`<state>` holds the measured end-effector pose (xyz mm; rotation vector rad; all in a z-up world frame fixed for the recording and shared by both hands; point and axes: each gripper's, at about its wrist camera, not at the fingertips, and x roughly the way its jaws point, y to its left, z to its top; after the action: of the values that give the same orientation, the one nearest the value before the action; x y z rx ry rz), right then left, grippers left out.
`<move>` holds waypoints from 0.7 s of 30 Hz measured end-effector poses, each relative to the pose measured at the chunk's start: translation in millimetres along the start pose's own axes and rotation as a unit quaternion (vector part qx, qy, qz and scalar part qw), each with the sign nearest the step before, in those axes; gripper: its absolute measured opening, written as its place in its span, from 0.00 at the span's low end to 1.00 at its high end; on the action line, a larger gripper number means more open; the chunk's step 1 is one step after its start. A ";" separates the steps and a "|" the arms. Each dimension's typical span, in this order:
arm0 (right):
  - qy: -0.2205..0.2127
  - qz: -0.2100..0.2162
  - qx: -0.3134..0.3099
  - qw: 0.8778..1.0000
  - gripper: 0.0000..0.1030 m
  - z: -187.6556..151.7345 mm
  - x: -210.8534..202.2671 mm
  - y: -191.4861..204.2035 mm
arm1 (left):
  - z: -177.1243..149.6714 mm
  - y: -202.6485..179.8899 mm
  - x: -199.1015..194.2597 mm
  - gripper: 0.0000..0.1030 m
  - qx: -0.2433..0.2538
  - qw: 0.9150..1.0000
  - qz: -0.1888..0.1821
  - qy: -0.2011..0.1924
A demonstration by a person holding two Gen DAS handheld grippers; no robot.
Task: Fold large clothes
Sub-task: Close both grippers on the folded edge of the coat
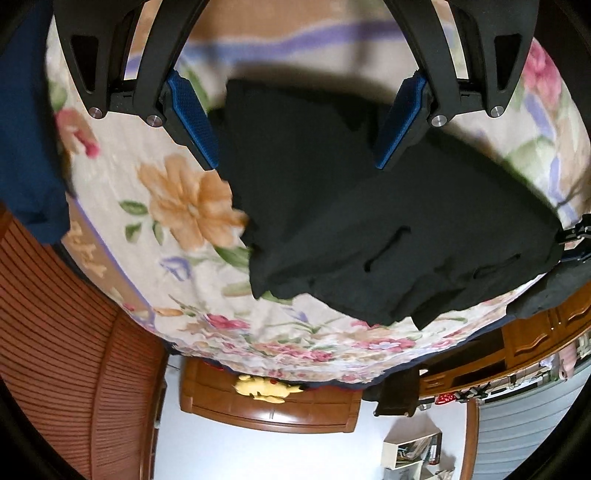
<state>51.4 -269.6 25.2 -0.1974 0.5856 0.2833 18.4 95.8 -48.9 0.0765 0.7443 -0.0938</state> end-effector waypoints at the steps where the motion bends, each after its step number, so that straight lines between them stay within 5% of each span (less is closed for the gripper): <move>1: 0.002 -0.001 0.003 1.000 0.84 -4.0 -2.0 0.6 | -0.3 0.2 0.1 0.78 -0.001 1.000 -0.001 0.000; 8: 0.015 0.011 0.032 0.999 0.84 -20.3 5.6 -1.9 | 4.0 5.8 7.6 0.75 -0.018 1.000 -0.024 0.007; 14: 0.019 0.030 0.056 0.998 0.81 -23.2 17.1 -2.0 | 5.8 3.1 13.7 0.49 -0.021 0.998 -0.058 0.015; 16: 0.014 0.039 0.057 0.997 0.71 -23.4 17.9 -2.2 | 6.2 0.6 12.9 0.33 -0.017 0.998 -0.064 0.016; 21: -0.001 0.048 0.049 0.998 0.37 -24.6 12.9 -5.5 | 6.4 -6.0 4.7 0.21 -0.009 0.998 -0.060 0.016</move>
<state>50.7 -278.6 -1.6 -0.0750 0.6072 0.3473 25.4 88.9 -47.6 0.0171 0.7822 -0.2002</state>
